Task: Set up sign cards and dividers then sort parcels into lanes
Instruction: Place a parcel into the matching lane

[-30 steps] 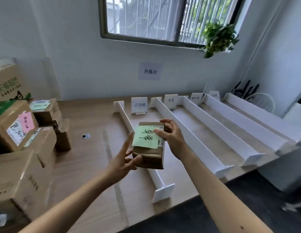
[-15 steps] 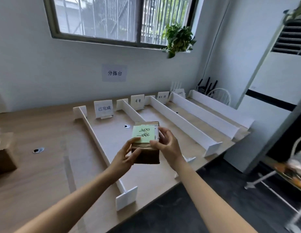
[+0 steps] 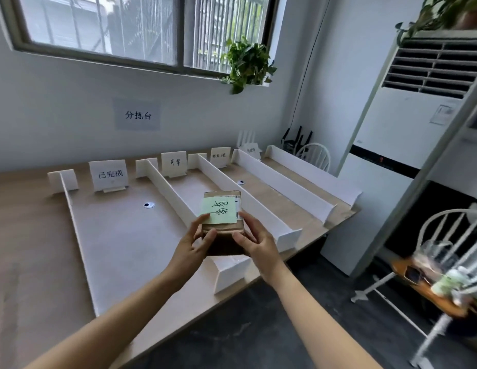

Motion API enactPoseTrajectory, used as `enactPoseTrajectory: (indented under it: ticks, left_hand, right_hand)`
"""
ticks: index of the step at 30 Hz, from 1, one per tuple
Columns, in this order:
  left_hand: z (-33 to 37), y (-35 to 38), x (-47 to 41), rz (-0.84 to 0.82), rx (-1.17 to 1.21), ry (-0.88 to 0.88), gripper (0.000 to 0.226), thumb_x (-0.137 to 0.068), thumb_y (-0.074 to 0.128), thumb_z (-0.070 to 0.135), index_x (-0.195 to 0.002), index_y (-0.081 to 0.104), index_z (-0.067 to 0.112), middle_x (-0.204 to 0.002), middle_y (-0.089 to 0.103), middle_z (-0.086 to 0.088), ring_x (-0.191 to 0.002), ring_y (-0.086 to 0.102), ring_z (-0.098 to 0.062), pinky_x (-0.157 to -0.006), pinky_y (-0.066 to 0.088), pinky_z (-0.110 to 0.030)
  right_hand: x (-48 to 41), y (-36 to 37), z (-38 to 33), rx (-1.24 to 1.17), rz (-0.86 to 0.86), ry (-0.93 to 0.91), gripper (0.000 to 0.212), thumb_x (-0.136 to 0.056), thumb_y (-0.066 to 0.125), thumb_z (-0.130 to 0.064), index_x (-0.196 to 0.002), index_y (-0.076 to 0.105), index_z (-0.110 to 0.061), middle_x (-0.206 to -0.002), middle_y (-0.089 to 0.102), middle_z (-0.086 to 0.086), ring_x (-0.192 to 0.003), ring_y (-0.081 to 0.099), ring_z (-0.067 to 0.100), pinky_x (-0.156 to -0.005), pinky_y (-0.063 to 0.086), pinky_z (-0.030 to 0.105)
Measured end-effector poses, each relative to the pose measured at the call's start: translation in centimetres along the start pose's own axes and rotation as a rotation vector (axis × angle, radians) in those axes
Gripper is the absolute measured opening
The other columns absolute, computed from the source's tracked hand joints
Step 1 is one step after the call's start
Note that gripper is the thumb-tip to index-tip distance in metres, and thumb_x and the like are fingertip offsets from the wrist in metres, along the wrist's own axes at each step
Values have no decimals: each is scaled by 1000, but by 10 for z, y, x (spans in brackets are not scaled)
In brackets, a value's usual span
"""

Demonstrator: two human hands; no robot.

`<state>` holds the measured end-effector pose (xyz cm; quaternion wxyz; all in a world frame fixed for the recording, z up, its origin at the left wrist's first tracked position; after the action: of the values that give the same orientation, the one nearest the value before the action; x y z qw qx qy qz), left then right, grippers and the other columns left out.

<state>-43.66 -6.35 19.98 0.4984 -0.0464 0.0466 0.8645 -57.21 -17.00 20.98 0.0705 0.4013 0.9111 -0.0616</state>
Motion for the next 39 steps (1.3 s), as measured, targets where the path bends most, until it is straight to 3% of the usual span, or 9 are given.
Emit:
enactPoseTrajectory:
  ticks: [5,14,19,28,35,39]
  left_hand:
    - [-7,31,-23,20,-29,-24,42,-93,55,27,-131,42,39,-106,62,17,-101,59,-4,-93,49,-32]
    - [-30,45,-91,73,-63,-61,51,-89,58,35,-135,38,42,-129,57,-2,-115,55,-21,-80,49,-21]
    - [-44,41,-149,89,-38,-72,54,-79,65,48,-128,41,49,-128,59,-4,-118,55,-22,-92,49,-33]
    - [-63,20,-231,135,-45,-97,50,-90,61,27,-134,40,39,-125,61,-8,-100,59,-16,-62,46,-7]
    - [-73,4,-269,165,-35,-105,47,-95,54,22,-137,36,32,-123,62,-6,-83,59,-5,-59,45,-5]
    - [-80,1,-291,181,-38,-122,45,-97,49,22,-138,33,35,-121,61,-2,-90,60,-6,-62,46,-7]
  right_hand:
    - [-10,-35,12,-81,5,43,50,-84,65,-18,-131,52,-29,-133,58,-2,-120,58,18,-99,49,47]
    - [-74,-63,36,-129,-27,87,43,-92,60,-10,-129,52,-32,-129,61,-7,-119,59,17,-97,51,44]
    - [-130,-74,47,-150,-44,108,45,-92,59,-9,-130,52,-32,-124,64,-12,-114,61,12,-85,56,32]
    - [-218,-66,65,-181,-32,204,47,-92,57,-3,-131,52,-27,-124,65,-4,-111,63,14,-80,57,29]
    - [-260,-51,76,-198,-27,220,45,-92,57,-2,-130,52,-26,-121,66,-6,-110,63,13,-76,57,28]
    - [-284,-48,85,-202,-19,236,45,-92,56,-1,-129,54,-26,-120,66,-8,-111,63,13,-75,56,28]
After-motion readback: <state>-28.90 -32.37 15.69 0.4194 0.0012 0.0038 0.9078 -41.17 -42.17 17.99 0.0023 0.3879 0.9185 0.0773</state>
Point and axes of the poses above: each hand's wrist, its own x-axis away from the middle knuckle, its own y-axis out of the palm, z = x × y, the point moved 1 cm from there along -x, towards the middle knuckle
